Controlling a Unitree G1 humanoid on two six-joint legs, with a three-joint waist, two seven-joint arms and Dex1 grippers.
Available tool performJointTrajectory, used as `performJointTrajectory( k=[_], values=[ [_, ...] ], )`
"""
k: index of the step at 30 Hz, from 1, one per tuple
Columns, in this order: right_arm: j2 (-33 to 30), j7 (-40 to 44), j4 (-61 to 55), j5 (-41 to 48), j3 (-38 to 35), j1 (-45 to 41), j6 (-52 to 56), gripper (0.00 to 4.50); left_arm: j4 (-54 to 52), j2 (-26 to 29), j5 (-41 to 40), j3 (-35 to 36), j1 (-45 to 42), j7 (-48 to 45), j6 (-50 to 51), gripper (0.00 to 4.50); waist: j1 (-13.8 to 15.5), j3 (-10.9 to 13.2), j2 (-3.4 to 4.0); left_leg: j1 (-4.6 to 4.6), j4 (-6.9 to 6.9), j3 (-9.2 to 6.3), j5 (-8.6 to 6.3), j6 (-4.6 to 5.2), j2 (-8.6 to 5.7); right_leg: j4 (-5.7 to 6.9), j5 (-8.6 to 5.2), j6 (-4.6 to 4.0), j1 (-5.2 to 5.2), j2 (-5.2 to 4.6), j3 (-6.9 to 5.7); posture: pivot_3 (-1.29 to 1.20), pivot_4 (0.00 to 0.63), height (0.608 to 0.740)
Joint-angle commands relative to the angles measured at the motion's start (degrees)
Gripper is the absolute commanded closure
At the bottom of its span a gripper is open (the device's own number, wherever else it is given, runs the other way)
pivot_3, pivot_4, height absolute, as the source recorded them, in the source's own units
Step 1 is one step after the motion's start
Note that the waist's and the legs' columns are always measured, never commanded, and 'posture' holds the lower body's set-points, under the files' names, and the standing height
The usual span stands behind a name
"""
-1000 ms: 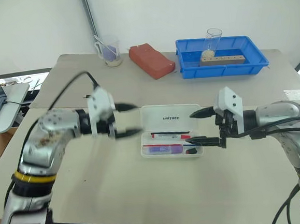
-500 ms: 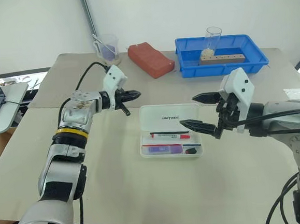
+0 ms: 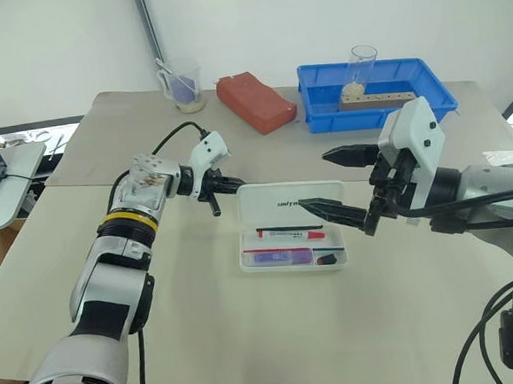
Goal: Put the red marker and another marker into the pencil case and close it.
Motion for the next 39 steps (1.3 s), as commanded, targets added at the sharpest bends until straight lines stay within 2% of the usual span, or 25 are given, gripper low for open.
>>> performJointTrajectory(
  k=[1, 5, 10, 13, 18, 22, 25, 26, 28, 29, 32, 33, 36, 39],
  values=[
    [-1.47, 0.48, 0.01, 0.37, 0.57, 0.81, -1.48, 0.00, -9.29, 2.02, -1.75, -0.76, 2.56, -5.20, 2.56, 4.45, -0.05, -0.01, 0.01, 0.01, 0.00, 0.00, 0.00, 0.00, 0.00, 0.02, 0.00, 0.00, 0.01, 0.00, 0.00, 0.00, 0.150, 0.740],
    [-3.35, 2.93, 0.86, -0.38, 2.84, 4.06, -3.12, 0.00, -21.22, 3.87, -1.76, -2.70, 9.10, -7.67, 2.39, 4.45, -0.07, -0.02, 0.03, 0.02, 0.00, -0.01, 0.00, 0.00, 0.02, 0.03, -0.01, -0.03, 0.02, 0.01, 0.00, 0.00, 0.150, 0.740],
    [-5.30, 5.07, 3.05, -5.12, 8.72, 9.01, -7.19, 0.00, -30.23, 3.74, 0.55, -5.72, 16.66, -4.28, 0.69, 4.45, -0.03, -0.02, 0.04, 0.05, 0.05, -0.03, 0.01, 0.01, 0.03, 0.02, -0.02, -0.03, 0.09, 0.01, 0.00, 0.00, 0.150, 0.740],
    [-6.52, 6.25, 4.20, -8.33, 12.18, 12.04, -9.66, 0.00, -32.38, 3.62, 2.46, -8.13, 19.43, -2.47, -0.05, 4.45, 0.03, -0.02, 0.03, 0.08, 0.06, -0.03, 0.01, 0.01, 0.02, 0.01, -0.03, -0.03, 0.12, 0.00, 0.02, 0.00, 0.150, 0.740],
    [-7.33, 7.85, 5.98, -11.16, 13.96, 13.88, -11.95, 0.00, -32.38, 4.91, 6.53, -11.35, 21.18, -0.61, -3.87, 4.45, 0.02, -0.06, 0.07, 0.10, 0.13, -0.05, 0.01, 0.02, 0.00, 0.01, -0.04, -0.01, 0.17, 0.00, 0.02, 0.00, 0.150, 0.740],
    [-6.74, 9.77, 7.47, -10.25, 12.77, 11.97, -12.70, 0.00, -34.78, 5.33, 2.14, -7.99, 20.85, -1.61, -1.33, 4.45, -0.04, -0.07, 0.07, 0.14, 0.12, -0.06, 0.01, 0.01, 0.01, 0.02, -0.06, 0.02, 0.20, 0.01, 0.02, 0.00, 0.150, 0.740],
    [-8.07, 12.92, 9.14, -9.82, 10.89, 11.45, -14.65, 0.00, -38.44, 6.99, -4.63, -1.86, 20.45, -2.17, 4.13, 3.69, -0.11, -0.06, 0.07, 0.11, 0.11, -0.06, 0.01, 0.01, 0.01, 0.03, -0.07, 0.02, 0.15, 0.02, 0.02, 0.00, 0.150, 0.740],
    [-8.64, 14.24, 10.15, -9.97, 10.11, 11.50, -15.67, 0.00, -40.41, 7.53, -7.68, 0.93, 20.97, -1.75, 6.71, 3.32, -0.12, -0.03, 0.05, 0.10, 0.10, -0.06, 0.01, 0.02, 0.04, 0.03, -0.08, 0.03, 0.12, 0.04, 0.01, 0.00, 0.150, 0.740],
    [-10.21, 16.50, 12.76, -11.61, 9.28, 11.91, -18.50, 0.00, -44.85, 8.47, -11.92, 5.18, 21.41, 0.48, 12.76, 2.34, -0.12, -0.03, 0.05, 0.07, 0.10, -0.06, 0.01, 0.02, 0.04, 0.03, -0.08, 0.04, 0.11, 0.04, 0.00, 0.00, 0.150, 0.740],
    [-10.94, 17.30, 14.02, -12.67, 9.23, 12.20, -19.96, 0.00, -45.89, 9.17, -12.55, 6.44, 22.03, 1.26, 13.67, 1.99, -0.06, -0.03, 0.05, 0.08, 0.10, -0.06, 0.01, 0.01, 0.04, 0.02, -0.09, 0.05, 0.12, 0.03, 0.00, 0.00, 0.150, 0.740],
    [-12.28, 19.19, 17.37, -15.01, 8.91, 12.76, -23.56, 0.00, -47.93, 11.67, -14.05, 9.25, 24.43, 2.69, 15.66, 0.37, -0.03, -0.04, 0.07, 0.16, 0.11, -0.06, 0.00, 0.01, 0.02, -0.01, -0.15, 0.17, 0.21, 0.01, -0.02, 0.00, 0.150, 0.740],
    [-12.80, 19.95, 18.67, -15.96, 8.75, 12.98, -24.98, 0.00, -48.72, 12.62, -14.59, 10.44, 25.42, 3.38, 16.29, 0.05, -0.08, -0.04, 0.07, 0.20, 0.10, -0.05, 0.00, 0.01, 0.03, 0.00, -0.15, 0.17, 0.23, 0.01, 0.01, 0.00, 0.150, 0.740],
    [-14.04, 23.40, 22.15, -17.29, 6.51, 15.72, -29.80, 0.00, -49.97, 16.32, -13.78, 16.23, 30.53, 7.61, 15.25, 0.05, -0.13, -0.02, 0.05, 0.24, 0.03, -0.04, 0.00, 0.01, 0.04, 0.00, -0.14, 0.11, 0.21, 0.01, 0.02, 0.00, 0.150, 0.740],
    [-14.02, 25.14, 22.92, -17.04, 4.39, 18.49, -31.95, 0.00, -51.33, 18.36, -13.28, 18.80, 33.56, 11.15, 15.16, 0.05, -0.06, 0.03, -0.05, 0.28, -0.01, -0.05, 0.00, 0.01, 0.09, 0.01, -0.12, -0.01, 0.22, 0.02, 0.00, 0.00, 0.150, 0.740]
  ],
)
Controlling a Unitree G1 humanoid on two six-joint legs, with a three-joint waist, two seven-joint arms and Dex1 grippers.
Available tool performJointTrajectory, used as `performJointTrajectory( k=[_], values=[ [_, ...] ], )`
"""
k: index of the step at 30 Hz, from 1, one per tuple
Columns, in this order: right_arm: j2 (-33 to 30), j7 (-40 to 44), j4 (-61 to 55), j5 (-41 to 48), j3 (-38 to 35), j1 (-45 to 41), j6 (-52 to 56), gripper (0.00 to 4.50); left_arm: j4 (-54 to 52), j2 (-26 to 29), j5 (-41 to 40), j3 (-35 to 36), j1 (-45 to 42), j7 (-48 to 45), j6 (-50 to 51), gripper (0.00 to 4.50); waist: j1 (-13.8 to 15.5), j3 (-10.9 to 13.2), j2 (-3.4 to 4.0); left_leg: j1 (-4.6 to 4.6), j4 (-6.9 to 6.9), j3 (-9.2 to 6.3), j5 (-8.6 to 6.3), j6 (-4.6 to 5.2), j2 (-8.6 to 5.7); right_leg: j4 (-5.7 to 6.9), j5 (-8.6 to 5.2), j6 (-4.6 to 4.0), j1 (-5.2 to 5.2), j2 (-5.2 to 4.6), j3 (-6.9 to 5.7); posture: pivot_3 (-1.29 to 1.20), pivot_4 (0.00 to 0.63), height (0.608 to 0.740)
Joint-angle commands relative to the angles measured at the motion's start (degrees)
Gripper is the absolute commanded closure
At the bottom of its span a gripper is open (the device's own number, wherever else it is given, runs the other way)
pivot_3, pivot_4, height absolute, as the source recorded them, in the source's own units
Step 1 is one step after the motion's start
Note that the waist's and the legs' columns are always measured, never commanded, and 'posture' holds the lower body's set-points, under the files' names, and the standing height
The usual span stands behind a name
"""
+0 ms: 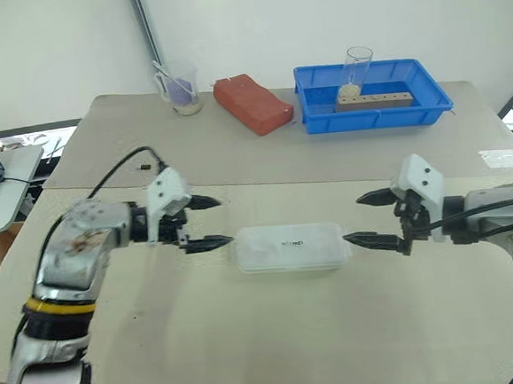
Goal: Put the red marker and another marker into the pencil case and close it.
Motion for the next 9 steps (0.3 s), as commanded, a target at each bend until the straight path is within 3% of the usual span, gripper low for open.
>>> performJointTrajectory(
  k=[1, 9],
  values=[
    [-0.63, 1.86, -0.60, 0.21, -3.59, 1.38, -2.85, 0.00, -3.66, 2.30, -0.45, 4.06, 1.51, 2.97, -0.48, 0.05, 0.09, 0.00, 0.00, 0.02, 0.01, 0.01, 0.00, 0.00, -0.01, 0.01, 0.00, 0.00, 0.02, -0.01, 0.00, 0.00, 0.150, 0.740],
    [0.31, 0.74, -0.16, -0.27, -4.59, 2.63, -2.59, 0.00, -5.00, 2.91, -1.74, 3.90, 2.06, 5.51, 0.40, 0.05, 0.15, 0.01, -0.01, 0.12, -0.02, 0.09, -0.01, -0.02, -0.05, -0.02, 0.01, -0.07, 0.03, -0.15, -0.01, 0.00, 0.150, 0.740]
  ],
)
